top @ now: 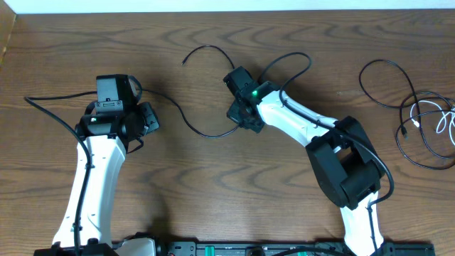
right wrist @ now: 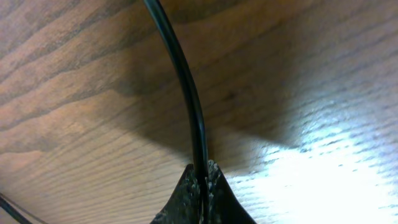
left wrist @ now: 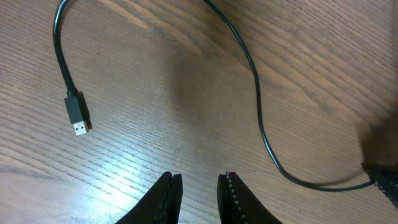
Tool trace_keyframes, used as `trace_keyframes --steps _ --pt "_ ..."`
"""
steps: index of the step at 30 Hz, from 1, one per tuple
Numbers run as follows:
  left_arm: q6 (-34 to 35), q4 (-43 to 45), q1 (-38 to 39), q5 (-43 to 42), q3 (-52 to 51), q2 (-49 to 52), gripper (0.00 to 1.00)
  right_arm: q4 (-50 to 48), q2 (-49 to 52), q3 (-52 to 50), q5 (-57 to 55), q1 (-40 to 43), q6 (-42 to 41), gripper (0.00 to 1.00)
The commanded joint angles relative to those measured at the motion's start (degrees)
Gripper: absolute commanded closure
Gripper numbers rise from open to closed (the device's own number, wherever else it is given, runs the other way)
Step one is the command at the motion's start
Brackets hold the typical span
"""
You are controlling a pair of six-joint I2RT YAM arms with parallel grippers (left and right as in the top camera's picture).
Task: Untangle cables
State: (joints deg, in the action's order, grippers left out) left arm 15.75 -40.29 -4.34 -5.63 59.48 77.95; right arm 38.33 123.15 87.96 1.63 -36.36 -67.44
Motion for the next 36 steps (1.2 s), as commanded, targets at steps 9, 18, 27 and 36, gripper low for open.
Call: trace_keyframes --steps 9,18,27,36 --pt "-0.7 0.2 0.1 0.8 0.0 0.3 0.75 14.5 -19.6 -0.5 -16.7 18.7 43.3 0.99" --pt "-0.7 0.2 0.1 0.8 0.0 0.3 0.75 16.6 -28.9 -0.5 11.5 27.8 65.1 0.99" --pt "-0.7 0.1 0.1 0.8 0.0 0.3 0.75 14.6 -26.4 -0.6 18.4 14.4 67.2 0.99" --pt "-0.7 0.0 0.1 15.5 0.0 0.3 0.75 3.0 -13.7 -0.7 16.7 0.4 59.7 0.97"
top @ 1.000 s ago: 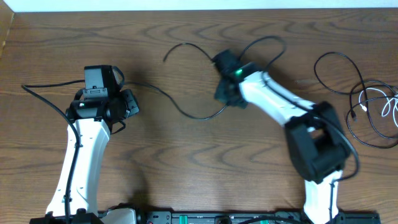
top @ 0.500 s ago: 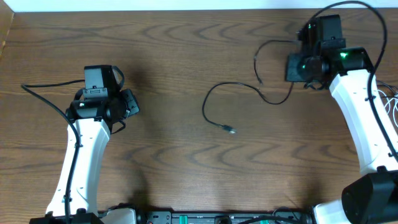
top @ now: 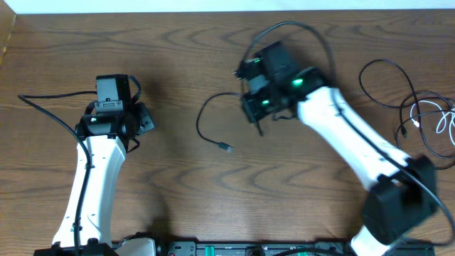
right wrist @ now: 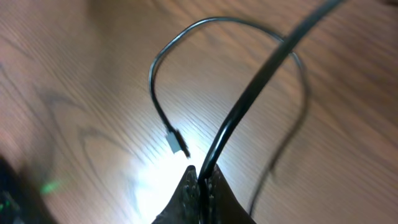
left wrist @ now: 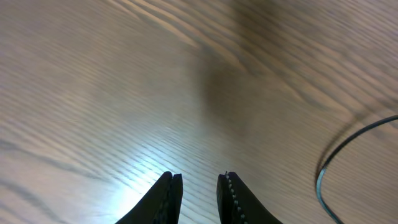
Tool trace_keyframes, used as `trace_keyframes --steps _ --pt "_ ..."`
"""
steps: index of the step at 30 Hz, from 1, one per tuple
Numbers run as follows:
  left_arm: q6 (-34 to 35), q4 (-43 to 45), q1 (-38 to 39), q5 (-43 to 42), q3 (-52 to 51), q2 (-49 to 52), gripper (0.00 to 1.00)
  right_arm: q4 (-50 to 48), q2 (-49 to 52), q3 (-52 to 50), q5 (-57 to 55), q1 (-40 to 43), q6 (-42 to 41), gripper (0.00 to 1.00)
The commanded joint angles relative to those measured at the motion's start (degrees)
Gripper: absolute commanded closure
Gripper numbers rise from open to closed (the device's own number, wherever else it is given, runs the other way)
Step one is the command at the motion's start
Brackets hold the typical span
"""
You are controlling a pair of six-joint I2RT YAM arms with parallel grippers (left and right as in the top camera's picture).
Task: Untangle cables
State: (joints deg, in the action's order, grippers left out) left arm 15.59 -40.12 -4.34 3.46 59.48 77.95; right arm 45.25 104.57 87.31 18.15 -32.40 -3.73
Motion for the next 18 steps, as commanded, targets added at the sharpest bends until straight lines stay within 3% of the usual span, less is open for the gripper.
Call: trace_keyframes --steps 1,3,6,8,11,13,18 --pt "-0.5 -0.3 0.1 6.7 0.0 0.3 0.75 -6.5 6.3 0.0 0.2 -4.3 -5.7 0.94" --pt "-0.5 -0.3 0.0 6.7 0.0 0.3 0.75 -13.0 9.1 0.0 -0.1 -5.9 -9.9 0.84" --pt "0.2 -0.6 0.0 6.7 0.0 0.3 0.75 -22.4 12.6 0.0 -3.5 -7.6 -16.8 0.81" --pt "0.2 -1.2 0.0 6.7 0.0 0.3 0.75 -28.3 14.7 0.0 -7.1 -8.6 -20.6 0.72" --pt "0.1 -1.7 0.0 6.7 0.0 0.3 0.75 -33.4 16.7 0.0 -9.2 -9.2 -22.9 0.71" --pt "0.1 -2.3 0.0 6.6 0.0 0.3 0.75 -36.3 18.2 0.0 -9.5 -9.6 -24.9 0.58" --pt "0.1 -3.1 0.0 6.4 0.0 0.3 0.75 -37.0 20.2 0.0 -15.7 -10.4 -31.0 0.54"
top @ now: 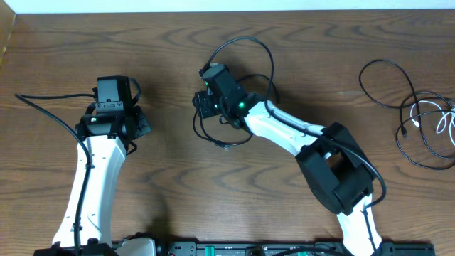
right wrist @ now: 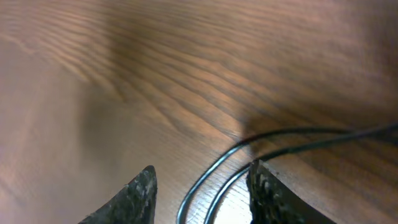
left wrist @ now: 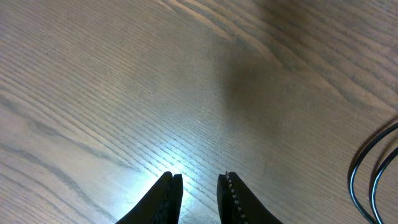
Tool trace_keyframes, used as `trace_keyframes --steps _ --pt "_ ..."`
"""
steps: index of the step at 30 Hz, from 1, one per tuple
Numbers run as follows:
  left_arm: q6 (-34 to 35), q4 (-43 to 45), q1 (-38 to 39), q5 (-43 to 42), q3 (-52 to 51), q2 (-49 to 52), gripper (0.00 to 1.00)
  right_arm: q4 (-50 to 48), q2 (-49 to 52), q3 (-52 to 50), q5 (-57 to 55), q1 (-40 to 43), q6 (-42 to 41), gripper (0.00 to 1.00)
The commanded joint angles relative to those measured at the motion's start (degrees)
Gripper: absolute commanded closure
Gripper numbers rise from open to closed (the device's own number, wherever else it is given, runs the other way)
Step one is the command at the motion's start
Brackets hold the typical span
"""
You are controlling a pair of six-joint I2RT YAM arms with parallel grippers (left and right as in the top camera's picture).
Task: Untangle cables
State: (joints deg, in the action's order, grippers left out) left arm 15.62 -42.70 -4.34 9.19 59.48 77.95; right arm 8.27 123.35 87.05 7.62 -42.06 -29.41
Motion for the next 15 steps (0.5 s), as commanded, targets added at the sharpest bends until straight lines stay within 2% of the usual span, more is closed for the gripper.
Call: trace_keyframes --steps 1,6,9,12,15 --pt "0.1 -0.6 0.0 0.7 0.0 0.3 0.75 0.3 2.0 0.2 -6.3 -0.9 -7.6 0.54" --pt "0.1 -0.6 0.0 0.3 0.0 0.3 0.75 0.7 3.1 0.2 -8.3 -1.2 -13.3 0.54" --pt "0.1 -0.6 0.0 0.3 0.0 0.3 0.75 2.5 3.0 0.8 -8.3 -1.2 -11.1 0.56" --pt "0.1 -0.2 0.0 -0.3 0.0 0.3 0.75 14.5 3.0 5.3 -8.3 -0.2 -10.1 0.55" --pt "0.0 1.7 0.0 -1.7 0.0 0.3 0.74 25.6 3.0 12.3 -8.1 1.3 -7.3 0.48"
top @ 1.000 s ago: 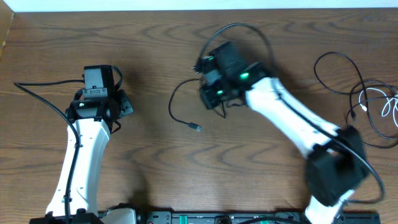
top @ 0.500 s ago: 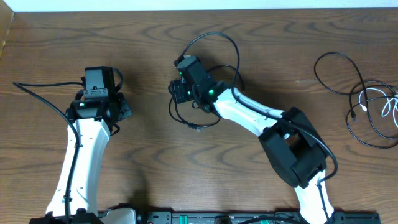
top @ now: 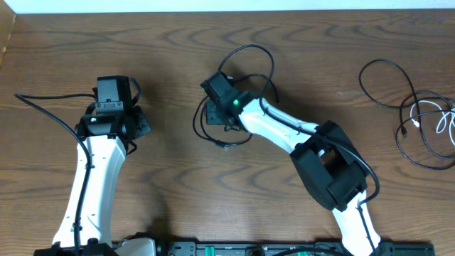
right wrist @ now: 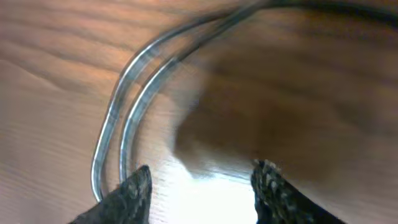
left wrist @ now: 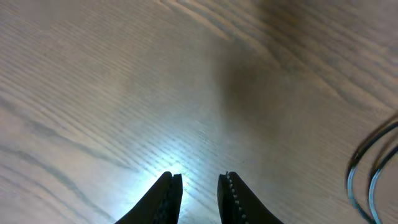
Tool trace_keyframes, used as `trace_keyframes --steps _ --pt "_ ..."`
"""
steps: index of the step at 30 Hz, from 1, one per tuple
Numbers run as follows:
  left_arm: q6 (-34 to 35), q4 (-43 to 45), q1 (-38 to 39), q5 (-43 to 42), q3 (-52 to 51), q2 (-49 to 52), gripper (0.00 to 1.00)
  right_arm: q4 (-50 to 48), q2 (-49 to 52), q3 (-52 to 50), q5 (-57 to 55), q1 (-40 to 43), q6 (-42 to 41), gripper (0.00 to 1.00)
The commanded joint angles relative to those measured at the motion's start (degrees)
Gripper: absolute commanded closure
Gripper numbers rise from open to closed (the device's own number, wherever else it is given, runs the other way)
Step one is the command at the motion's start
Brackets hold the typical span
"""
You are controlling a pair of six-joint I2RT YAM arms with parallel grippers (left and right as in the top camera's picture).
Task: Untangle cables
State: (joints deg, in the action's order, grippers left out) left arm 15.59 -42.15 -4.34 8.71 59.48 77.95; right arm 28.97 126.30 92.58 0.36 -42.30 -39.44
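Observation:
A black cable (top: 250, 62) lies in loose loops at the table's middle, with its plug end (top: 226, 147) toward the front. My right gripper (top: 215, 112) hovers over the left side of the loops. It is wide open and empty in the right wrist view (right wrist: 202, 186), where two blurred strands of the cable (right wrist: 134, 106) curve past its left finger. My left gripper (top: 138, 122) stays at the left, apart from the cable. Its fingers (left wrist: 169, 194) stand a little apart over bare wood, and two strands of the cable (left wrist: 367, 180) show at the right edge.
A heap of more cables, black (top: 409, 114) and white (top: 444, 121), lies at the table's far right. The left arm's own lead (top: 50, 114) trails across the left side. The table's back edge (top: 227, 12) runs along the top.
My right gripper, still open, has shifted a little over the loops; the two strands now sit at its upper left rather than between the fingers. The left gripper and the cable have not moved.
My right gripper was shut on the black cable at mid-table, with the plug lying near the left gripper. Then it held the cable farther back and right, the plug at mid-table. Then it stood open, the cable in loops on the table, as now.

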Motion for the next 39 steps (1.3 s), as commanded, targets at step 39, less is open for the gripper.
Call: trace_keyframes --steps 39 --pt "-5.0 30.6 24.4 -20.7 0.0 32.1 0.92 68.3 -9.0 50.6 -3.8 38.1 23.9 0.4"
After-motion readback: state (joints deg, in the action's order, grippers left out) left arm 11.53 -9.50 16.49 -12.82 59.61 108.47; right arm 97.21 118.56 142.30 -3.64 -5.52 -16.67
